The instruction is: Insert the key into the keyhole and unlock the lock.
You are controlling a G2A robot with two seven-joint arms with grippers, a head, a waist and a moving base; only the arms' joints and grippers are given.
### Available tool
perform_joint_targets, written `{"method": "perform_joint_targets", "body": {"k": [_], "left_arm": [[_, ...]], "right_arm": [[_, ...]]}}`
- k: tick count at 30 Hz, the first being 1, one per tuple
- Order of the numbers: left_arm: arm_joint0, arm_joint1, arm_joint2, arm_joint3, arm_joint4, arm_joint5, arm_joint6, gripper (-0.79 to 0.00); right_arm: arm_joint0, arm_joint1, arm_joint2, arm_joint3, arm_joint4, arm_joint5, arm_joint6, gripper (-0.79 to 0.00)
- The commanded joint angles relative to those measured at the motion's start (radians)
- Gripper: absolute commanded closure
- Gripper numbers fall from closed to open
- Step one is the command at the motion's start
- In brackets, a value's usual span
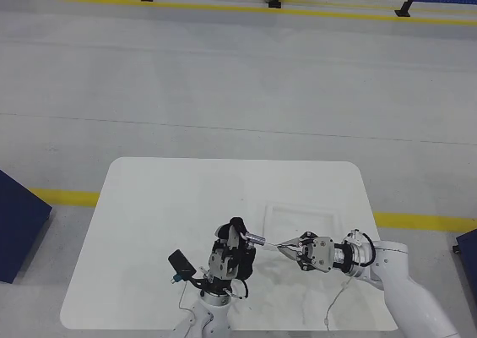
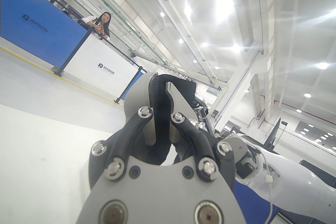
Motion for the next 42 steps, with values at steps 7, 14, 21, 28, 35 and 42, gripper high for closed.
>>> {"method": "perform_joint_targets", "body": {"k": [7, 14, 21, 28, 35, 42], "left_arm": [[-0.003, 0.003, 0.0, 0.005, 0.035, 0.034, 0.017, 0.0], [-0.008, 0.004, 0.006, 0.013, 0.053, 0.051, 0.021, 0.0], [-0.011, 0.005, 0.009, 0.017, 0.056, 0.061, 0.025, 0.0], [-0.015, 0.006, 0.01, 0.022, 0.06, 0.066, 0.029, 0.0], [-0.017, 0.007, 0.013, 0.023, 0.058, 0.066, 0.031, 0.0], [-0.016, 0.008, 0.016, 0.023, 0.049, 0.059, 0.027, 0.0]], "right_arm": [[0.004, 0.008, 0.007, -0.003, 0.028, 0.0, -0.039, 0.0], [0.005, 0.02, -0.017, 0.002, 0.083, 0.0, -0.064, 0.0], [0.02, 0.043, -0.053, 0.01, 0.161, 0.0, -0.102, 0.0], [0.036, 0.066, -0.077, 0.011, 0.225, 0.0, -0.139, 0.0], [0.046, 0.085, -0.09, 0.003, 0.257, 0.0, -0.163, 0.0], [0.051, 0.097, -0.101, -0.001, 0.26, 0.0, -0.164, 0.0]]}}
